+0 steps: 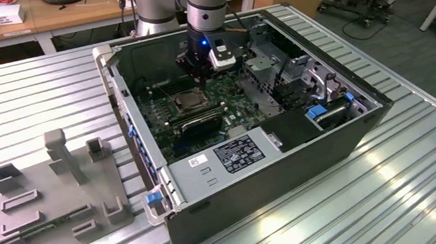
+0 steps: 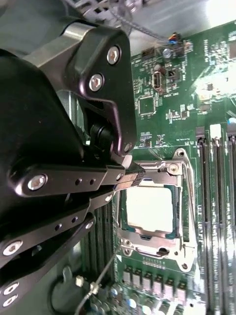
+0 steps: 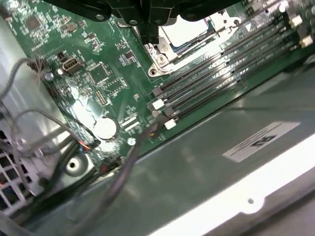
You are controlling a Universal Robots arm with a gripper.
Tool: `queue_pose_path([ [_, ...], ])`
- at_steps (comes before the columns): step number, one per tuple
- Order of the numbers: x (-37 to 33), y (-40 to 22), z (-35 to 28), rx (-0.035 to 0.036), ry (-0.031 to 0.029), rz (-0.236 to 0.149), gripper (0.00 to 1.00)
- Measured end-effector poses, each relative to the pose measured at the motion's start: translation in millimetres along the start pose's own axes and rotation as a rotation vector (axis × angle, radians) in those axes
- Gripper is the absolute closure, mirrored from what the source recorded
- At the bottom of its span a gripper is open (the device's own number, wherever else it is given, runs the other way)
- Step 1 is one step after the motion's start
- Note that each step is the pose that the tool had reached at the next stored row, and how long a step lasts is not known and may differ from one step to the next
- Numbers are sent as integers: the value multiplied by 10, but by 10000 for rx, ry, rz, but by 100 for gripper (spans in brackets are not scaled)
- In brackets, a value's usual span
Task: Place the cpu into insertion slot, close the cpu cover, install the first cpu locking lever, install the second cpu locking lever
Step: 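Close the cpu cover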
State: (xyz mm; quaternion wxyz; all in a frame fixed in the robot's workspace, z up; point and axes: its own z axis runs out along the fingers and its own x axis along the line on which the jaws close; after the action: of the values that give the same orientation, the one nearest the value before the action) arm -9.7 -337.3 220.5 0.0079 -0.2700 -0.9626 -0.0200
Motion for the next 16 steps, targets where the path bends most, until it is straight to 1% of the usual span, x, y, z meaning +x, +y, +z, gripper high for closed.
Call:
queue_pose_path([
  [16,-1,-1,25,75,100,-2907,89],
])
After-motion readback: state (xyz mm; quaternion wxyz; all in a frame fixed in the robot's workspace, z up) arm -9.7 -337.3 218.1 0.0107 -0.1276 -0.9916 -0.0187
